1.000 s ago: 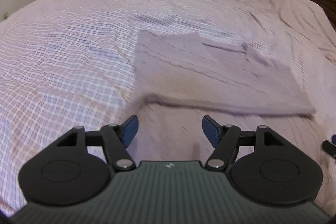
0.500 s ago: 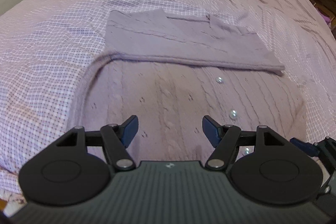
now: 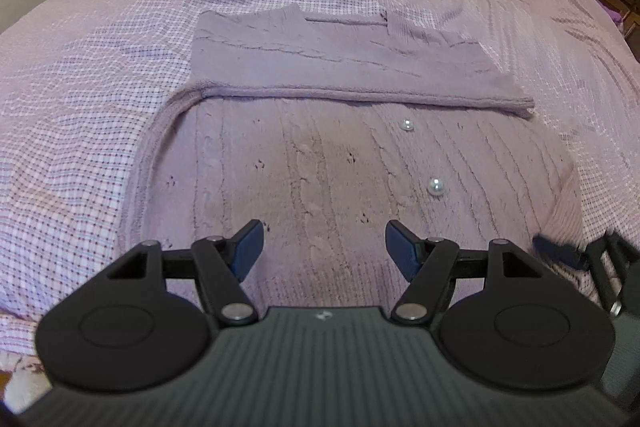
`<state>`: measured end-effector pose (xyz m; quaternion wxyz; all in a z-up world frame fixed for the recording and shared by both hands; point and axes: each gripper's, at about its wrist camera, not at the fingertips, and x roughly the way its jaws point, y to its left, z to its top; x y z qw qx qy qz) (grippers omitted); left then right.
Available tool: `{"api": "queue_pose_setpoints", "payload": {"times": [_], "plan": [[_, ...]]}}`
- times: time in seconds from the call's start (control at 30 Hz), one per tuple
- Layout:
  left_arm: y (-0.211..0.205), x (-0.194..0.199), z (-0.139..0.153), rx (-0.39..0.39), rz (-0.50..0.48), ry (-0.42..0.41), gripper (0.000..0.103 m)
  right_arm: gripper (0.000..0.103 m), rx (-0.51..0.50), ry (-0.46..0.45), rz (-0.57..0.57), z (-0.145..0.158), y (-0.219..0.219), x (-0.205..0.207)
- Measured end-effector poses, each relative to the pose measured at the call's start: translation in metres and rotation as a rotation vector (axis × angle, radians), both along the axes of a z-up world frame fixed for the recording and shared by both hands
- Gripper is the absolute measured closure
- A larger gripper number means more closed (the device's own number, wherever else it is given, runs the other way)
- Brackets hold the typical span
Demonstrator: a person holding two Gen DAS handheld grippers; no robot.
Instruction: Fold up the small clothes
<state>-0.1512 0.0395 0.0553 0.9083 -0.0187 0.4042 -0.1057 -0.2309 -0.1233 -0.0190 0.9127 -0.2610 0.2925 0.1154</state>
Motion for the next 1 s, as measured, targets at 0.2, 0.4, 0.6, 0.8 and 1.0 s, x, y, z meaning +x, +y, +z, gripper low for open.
{"api": "queue_pose_setpoints", "payload": {"times": [0.2,0.4,0.6,0.8,1.0], "plan": [[-0.002,-0.007,-0.001,-0.011,-0.08,0.007,0.034,0.025,0.156,-0.059,-0.073,0.019,-0.014,0.013],[-0.007,-0.017,-0.002,0.001,-0.163,0.006,0.034,0.026,0.285,-0.038,-0.12,0.026,-0.028,0.024],[-0.017,-0.026,-0.006,0.052,-0.267,-0.001,0.034,0.026,0.363,-0.009,-0.158,0.029,-0.039,0.034],[-0.033,-0.031,-0.016,0.139,-0.324,-0.007,0.034,0.026,0.456,0.032,-0.197,0.031,-0.05,0.048],[-0.044,-0.019,-0.031,0.288,-0.262,-0.058,0.034,0.026,0.478,0.047,-0.204,0.03,-0.051,0.052]]}}
